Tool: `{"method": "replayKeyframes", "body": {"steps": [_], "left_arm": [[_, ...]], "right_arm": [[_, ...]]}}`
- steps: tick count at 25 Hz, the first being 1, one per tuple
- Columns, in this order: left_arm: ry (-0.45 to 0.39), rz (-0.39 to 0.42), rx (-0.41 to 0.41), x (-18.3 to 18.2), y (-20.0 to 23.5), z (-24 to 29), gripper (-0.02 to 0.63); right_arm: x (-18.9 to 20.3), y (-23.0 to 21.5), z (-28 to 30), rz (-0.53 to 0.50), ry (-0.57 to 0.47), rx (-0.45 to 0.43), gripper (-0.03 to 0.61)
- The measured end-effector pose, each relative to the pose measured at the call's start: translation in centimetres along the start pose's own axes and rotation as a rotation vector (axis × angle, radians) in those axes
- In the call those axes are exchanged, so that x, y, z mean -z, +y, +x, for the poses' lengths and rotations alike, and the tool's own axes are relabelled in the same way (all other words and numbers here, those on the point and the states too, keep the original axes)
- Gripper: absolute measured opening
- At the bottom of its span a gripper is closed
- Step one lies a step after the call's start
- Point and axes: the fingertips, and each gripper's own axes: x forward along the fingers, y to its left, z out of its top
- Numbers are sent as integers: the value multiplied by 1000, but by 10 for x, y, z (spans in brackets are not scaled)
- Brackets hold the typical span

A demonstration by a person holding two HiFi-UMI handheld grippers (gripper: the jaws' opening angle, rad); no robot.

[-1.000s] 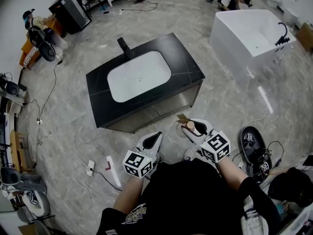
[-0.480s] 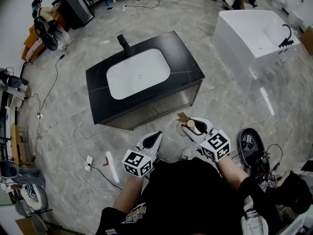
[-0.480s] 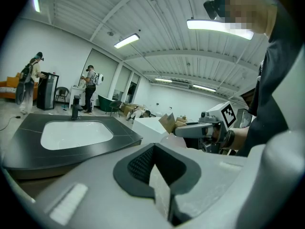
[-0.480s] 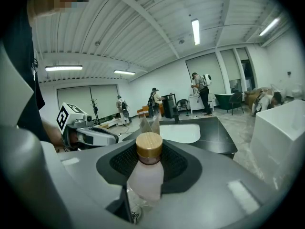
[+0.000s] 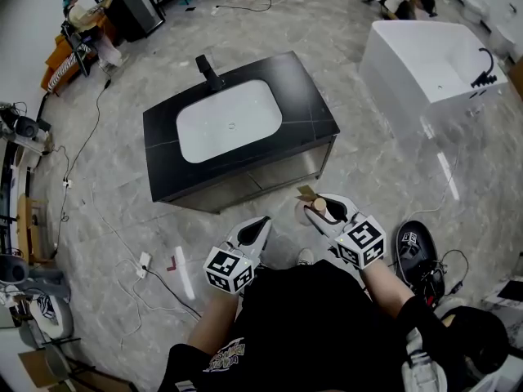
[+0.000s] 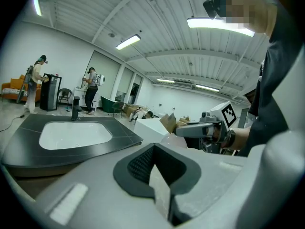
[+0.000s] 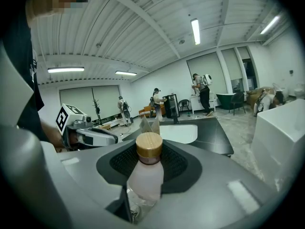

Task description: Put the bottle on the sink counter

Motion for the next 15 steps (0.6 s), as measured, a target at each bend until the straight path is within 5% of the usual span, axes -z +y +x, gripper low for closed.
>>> {"method": "replayKeyframes", "body": {"steps": [15], "left_arm": [[10, -11, -53, -3, 23, -3, 0]], "right_arm": [[-1, -15, 16, 24, -4, -12, 163]]}}
